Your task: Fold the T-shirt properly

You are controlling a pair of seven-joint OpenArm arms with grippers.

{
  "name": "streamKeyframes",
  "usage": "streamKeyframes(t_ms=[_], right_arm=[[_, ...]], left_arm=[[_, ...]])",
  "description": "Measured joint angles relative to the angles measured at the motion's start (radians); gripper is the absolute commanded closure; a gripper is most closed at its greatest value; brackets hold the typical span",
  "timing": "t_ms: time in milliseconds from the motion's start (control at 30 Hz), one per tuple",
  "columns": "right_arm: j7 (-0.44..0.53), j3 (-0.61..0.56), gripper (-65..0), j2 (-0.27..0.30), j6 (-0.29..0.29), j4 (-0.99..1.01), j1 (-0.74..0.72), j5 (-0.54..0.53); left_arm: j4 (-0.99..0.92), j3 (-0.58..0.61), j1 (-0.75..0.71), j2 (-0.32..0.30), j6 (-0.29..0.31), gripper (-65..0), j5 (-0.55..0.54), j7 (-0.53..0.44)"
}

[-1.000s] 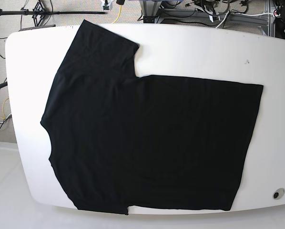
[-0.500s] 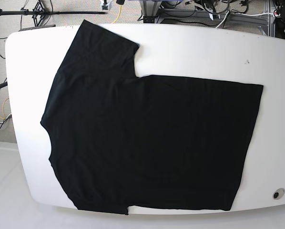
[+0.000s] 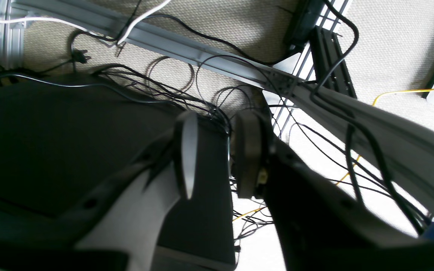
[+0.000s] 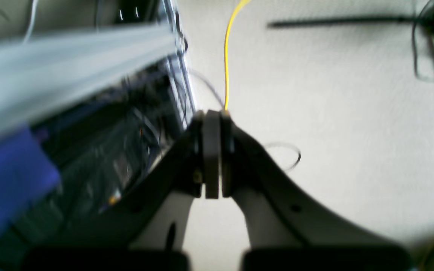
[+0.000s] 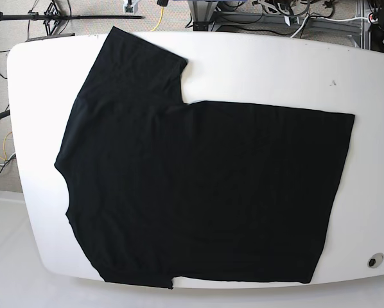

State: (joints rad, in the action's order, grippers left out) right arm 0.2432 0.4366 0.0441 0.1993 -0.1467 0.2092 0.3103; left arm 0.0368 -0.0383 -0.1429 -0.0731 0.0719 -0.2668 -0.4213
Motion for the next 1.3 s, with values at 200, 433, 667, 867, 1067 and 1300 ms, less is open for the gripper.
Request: streamKeyframes(t_ms=[200, 433, 667, 867, 1067, 1300], right_arm=[[0.012, -0.005, 0.0, -0.014, -0.016, -0.009, 0.034, -0.006], [0.049, -0.006, 0.0, -0.015, -0.015, -0.065, 0.06, -0.048], [0.067, -0.017, 0.0, -0.002, -0.016, -0.171, 0.173, -0.127], [0.054, -0.016, 0.0, 0.006, -0.015, -0.203, 0.236, -0.162], [0.057, -0.015, 0.0, 0.003, 0.024, -0.262, 0.26, -0.214], [0.091, -0.023, 0.0, 0.006, 0.121, -0.455, 0.397, -0.364]], left_arm=[[0.003, 0.0, -0.013, -0.002, -0.005, -16.1, -0.008, -0.011], [0.058, 0.0, -0.061, 0.0, -0.001, -16.1, -0.025, -0.013], [0.23, 0.002, -0.194, -0.032, 0.001, -15.3, -0.08, -0.021], [0.319, 0.008, -0.265, -0.059, -0.008, -14.1, -0.074, -0.014], [0.383, 0.015, -0.298, -0.062, -0.004, -12.8, -0.053, -0.006], [0.596, 0.02, -0.44, -0.08, 0.005, -8.9, -0.05, 0.033]])
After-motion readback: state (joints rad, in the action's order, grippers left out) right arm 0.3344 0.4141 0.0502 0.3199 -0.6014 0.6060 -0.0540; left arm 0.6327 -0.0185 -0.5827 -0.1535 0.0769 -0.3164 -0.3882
